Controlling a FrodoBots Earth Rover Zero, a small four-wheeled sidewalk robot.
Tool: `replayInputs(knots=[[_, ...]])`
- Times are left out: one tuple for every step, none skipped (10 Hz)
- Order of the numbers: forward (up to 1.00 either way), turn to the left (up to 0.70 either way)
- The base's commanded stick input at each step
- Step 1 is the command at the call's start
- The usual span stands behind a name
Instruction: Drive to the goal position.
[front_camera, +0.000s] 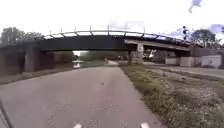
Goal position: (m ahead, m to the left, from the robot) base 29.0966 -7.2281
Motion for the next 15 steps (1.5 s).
replayInputs(knots=[[0.00, 0.00], [0.53, 0.00], [0.70, 0.00], [0.70, 0.00], [0.70, 0.00], [0.70, 0.00], [0.70, 0.00], [0.70, 0.00], [0.70, 0.00], [0.70, 0.00], [0.70, 0.00], [0.70, 0.00], [0.70, 0.00], [0.70, 0.00], [0.70, 0.00]])
